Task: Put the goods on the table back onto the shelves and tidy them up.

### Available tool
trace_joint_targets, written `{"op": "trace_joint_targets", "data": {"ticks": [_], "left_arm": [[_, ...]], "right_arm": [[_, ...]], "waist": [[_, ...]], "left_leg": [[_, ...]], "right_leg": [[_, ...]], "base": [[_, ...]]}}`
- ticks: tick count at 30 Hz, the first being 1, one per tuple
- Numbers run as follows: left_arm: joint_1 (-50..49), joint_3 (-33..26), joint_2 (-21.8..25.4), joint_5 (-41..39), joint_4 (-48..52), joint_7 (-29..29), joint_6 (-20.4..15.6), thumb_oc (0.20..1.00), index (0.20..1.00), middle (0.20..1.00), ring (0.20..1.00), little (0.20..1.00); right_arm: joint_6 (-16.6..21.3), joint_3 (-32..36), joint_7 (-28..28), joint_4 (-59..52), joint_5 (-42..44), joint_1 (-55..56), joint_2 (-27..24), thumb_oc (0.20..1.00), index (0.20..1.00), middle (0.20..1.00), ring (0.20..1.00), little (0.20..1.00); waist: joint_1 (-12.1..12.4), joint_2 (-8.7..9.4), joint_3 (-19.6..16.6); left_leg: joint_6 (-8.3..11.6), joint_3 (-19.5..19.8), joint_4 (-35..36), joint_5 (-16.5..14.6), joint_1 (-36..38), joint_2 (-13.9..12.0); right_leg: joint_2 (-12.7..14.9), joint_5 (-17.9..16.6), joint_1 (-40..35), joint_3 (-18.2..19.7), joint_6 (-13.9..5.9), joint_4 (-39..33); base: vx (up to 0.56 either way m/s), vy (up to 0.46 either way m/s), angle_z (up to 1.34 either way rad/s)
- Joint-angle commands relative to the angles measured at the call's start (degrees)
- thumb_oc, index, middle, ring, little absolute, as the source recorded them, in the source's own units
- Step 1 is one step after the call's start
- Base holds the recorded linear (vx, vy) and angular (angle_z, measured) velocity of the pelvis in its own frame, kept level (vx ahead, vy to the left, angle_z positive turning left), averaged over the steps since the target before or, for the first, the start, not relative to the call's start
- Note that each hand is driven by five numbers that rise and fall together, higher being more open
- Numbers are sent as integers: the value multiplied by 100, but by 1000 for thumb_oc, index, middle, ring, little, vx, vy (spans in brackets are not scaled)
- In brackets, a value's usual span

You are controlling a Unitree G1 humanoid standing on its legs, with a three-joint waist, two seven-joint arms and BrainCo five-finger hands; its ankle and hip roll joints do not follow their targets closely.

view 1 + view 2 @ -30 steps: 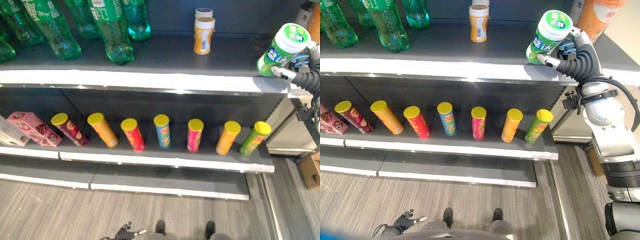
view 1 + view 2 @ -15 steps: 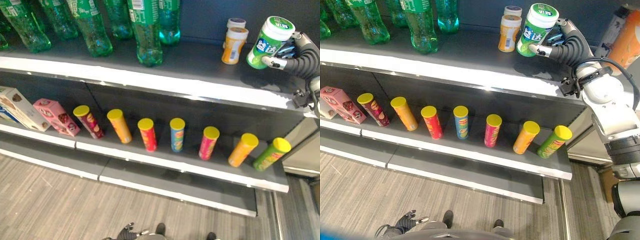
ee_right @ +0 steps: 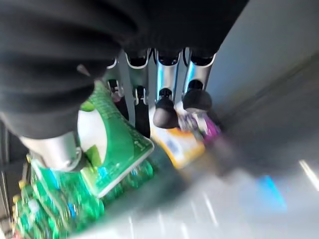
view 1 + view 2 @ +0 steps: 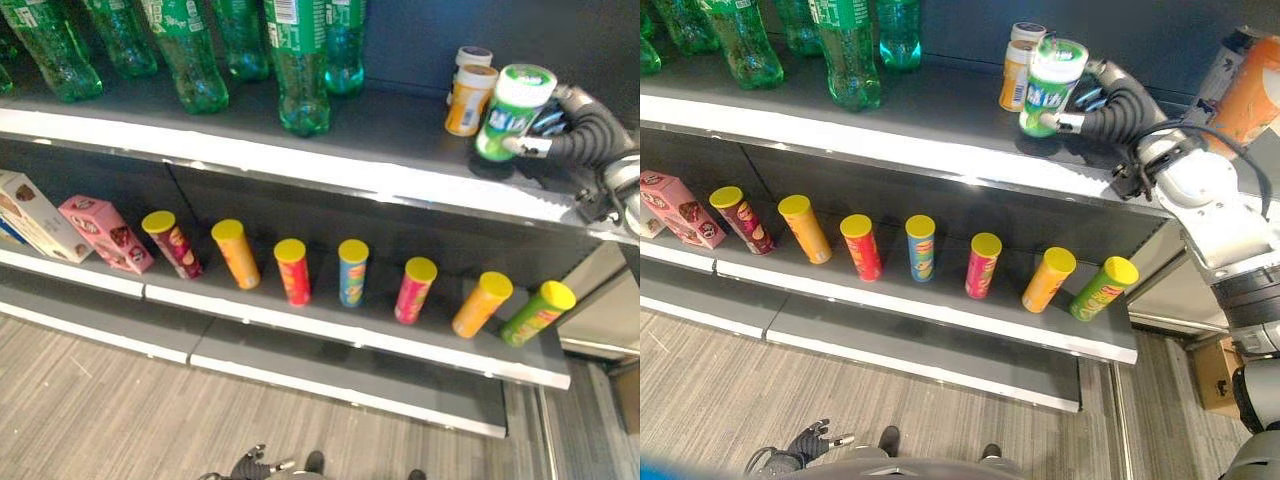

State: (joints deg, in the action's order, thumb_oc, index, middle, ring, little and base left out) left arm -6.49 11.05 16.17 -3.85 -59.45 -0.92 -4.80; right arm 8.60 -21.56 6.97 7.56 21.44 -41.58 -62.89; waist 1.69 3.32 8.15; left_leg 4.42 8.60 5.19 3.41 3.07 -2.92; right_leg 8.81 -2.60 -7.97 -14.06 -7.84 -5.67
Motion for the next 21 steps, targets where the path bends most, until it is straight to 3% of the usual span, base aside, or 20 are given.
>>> {"op": "trace_joint_targets", "data": {"ticks": [1, 21], "left_arm": [[278, 152, 259, -6, -311, 5, -109, 1000, 1000, 1000, 1000, 1000], [264, 182, 318, -82, -297, 18, -111, 1000, 1000, 1000, 1000, 1000]], "right_arm": [[104, -224, 27, 73, 315, -516, 65, 200, 200, 200, 200, 200], [26, -728, -14, 665, 143, -1094, 287, 200, 200, 200, 200, 200]], "waist": [[121, 246, -54], [213, 259, -25]], "left_leg": [[169, -513, -271, -756, 120, -229], [204, -432, -230, -705, 75, -227]], "right_leg": [[242, 777, 138, -83, -112, 532], [265, 789, 115, -248, -96, 556]], "base": [[0, 0, 0], [0, -3, 2]]}}
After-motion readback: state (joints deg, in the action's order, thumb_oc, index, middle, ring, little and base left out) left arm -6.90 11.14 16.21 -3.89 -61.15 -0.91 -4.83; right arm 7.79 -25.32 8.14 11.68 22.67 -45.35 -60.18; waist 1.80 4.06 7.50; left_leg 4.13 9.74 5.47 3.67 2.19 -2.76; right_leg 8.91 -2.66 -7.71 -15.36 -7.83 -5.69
